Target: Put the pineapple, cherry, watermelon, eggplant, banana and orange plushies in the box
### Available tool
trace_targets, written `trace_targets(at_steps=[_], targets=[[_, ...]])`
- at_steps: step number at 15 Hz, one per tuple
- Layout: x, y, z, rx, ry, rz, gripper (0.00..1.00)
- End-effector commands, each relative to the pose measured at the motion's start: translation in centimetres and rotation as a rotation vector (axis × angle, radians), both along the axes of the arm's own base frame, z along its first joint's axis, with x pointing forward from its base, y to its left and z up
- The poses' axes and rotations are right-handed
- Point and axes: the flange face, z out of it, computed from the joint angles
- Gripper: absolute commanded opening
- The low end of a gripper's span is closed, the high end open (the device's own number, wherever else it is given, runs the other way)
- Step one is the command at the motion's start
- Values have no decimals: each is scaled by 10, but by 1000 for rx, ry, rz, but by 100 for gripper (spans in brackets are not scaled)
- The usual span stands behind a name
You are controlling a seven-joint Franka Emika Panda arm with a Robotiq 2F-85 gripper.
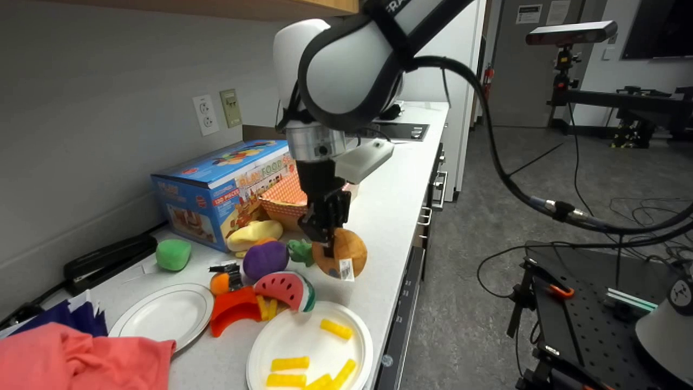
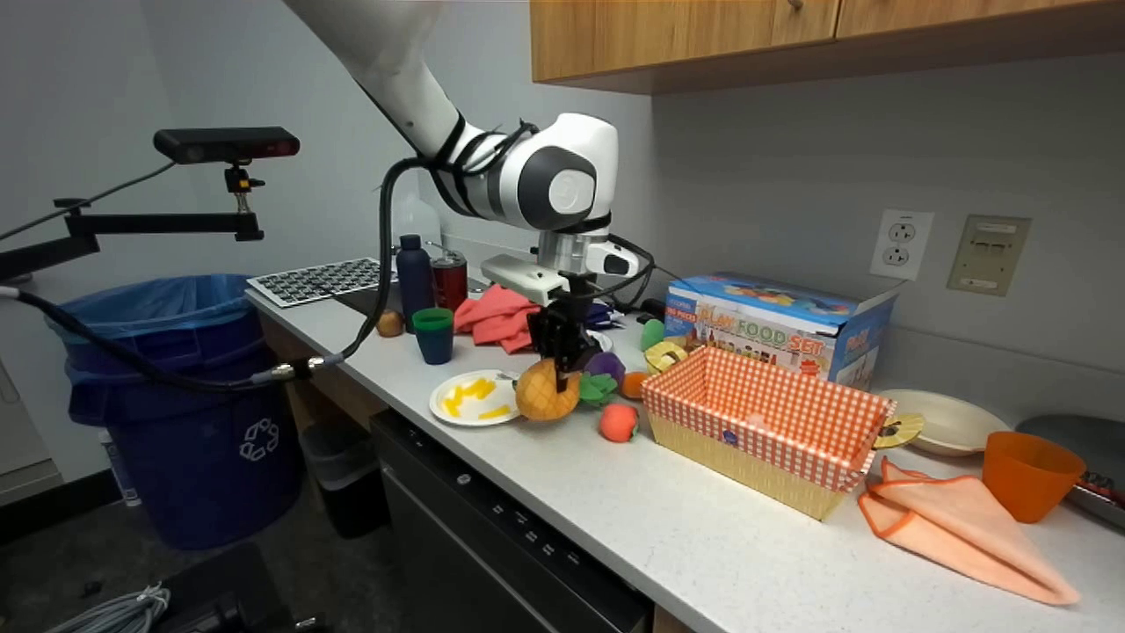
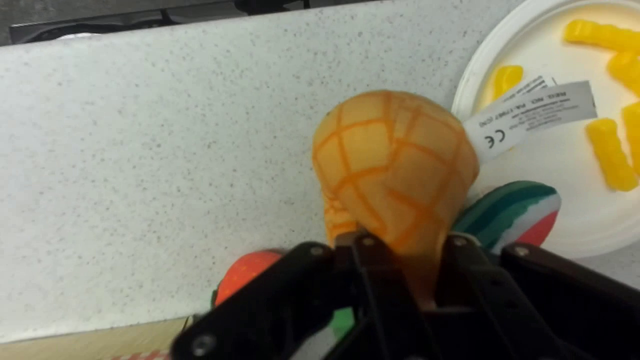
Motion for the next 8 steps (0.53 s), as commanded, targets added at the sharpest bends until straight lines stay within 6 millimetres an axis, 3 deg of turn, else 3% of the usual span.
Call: trace_targets(at_steps=[1, 4, 8], targets=[[-22, -13, 63, -47, -20, 69, 3], [-20, -38, 106, -76, -84, 35, 4], [-6, -81, 128, -117, -157, -83, 4]])
